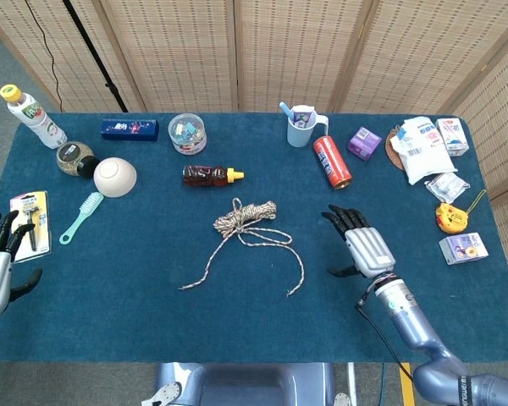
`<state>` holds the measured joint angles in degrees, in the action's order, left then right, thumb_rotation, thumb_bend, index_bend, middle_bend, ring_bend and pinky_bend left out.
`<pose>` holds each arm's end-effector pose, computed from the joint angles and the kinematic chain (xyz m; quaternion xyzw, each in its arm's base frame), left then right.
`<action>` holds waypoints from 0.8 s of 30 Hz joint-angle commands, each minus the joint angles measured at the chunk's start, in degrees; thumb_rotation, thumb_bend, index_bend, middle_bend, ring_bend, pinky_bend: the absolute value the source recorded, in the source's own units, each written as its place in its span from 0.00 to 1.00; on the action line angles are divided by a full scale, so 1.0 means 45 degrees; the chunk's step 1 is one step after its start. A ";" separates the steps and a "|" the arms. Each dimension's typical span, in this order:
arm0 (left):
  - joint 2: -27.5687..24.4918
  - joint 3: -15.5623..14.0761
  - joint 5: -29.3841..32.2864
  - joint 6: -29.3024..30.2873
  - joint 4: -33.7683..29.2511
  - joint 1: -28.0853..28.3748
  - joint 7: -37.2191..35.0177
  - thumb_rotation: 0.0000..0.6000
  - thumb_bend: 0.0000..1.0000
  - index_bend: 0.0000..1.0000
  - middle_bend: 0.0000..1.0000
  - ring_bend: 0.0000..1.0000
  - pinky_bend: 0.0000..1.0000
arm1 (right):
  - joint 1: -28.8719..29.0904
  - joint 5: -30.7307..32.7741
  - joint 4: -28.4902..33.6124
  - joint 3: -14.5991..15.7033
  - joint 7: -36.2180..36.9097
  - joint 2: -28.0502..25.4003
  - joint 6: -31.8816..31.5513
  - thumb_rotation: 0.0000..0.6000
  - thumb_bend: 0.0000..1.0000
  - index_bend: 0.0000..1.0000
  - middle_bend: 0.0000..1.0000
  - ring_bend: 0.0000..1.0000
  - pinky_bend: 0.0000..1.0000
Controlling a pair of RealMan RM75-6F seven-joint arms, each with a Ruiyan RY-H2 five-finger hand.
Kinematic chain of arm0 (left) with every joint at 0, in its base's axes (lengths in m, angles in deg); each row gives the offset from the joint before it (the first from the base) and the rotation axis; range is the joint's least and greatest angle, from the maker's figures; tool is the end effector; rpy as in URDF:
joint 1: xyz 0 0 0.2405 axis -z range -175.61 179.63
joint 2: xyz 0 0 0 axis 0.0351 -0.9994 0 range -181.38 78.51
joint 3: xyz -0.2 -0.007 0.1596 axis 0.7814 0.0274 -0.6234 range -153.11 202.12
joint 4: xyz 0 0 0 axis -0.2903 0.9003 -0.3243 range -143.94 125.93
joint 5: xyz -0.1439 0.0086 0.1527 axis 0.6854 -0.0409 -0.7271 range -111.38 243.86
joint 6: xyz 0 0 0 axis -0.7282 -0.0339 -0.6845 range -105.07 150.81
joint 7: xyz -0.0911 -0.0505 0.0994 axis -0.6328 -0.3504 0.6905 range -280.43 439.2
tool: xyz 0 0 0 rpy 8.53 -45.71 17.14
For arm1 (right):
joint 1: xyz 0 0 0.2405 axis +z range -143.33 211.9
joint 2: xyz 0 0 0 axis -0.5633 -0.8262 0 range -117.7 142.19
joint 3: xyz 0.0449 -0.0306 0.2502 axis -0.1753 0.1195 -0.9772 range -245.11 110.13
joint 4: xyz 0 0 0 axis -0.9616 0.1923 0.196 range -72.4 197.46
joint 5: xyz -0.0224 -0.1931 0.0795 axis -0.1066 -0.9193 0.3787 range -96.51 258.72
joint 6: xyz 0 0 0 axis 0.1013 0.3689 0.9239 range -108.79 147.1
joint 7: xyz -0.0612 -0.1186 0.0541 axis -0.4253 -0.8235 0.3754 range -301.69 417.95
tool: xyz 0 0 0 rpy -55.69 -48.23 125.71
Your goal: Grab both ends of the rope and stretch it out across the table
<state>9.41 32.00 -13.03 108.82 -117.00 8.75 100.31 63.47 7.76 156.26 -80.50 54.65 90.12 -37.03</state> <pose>-0.2608 0.2003 0.1721 -0.5873 -0.3398 -0.3576 0.6417 -0.1926 -0.3107 0.0448 0.6688 -0.4645 0.4244 0.3960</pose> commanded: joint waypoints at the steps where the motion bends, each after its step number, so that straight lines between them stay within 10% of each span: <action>1: 0.0020 -0.0019 0.0108 -0.0095 0.0033 0.0034 -0.0006 1.00 0.22 0.21 0.09 0.03 0.00 | 0.0295 0.0365 -0.0283 -0.0034 -0.0260 0.0423 0.0291 1.00 0.08 0.04 0.02 0.00 0.00; 24: -0.0213 -0.0278 0.0587 0.0010 0.0452 -0.0310 -0.0774 1.00 0.22 0.21 0.09 0.03 0.00 | 0.1637 0.1732 -0.2730 0.0198 -0.2298 0.3558 0.0444 1.00 0.08 0.02 0.00 0.00 0.00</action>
<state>8.47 30.76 -10.37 108.84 -114.97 7.37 96.85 70.70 15.38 144.13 -79.70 44.51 105.91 -34.94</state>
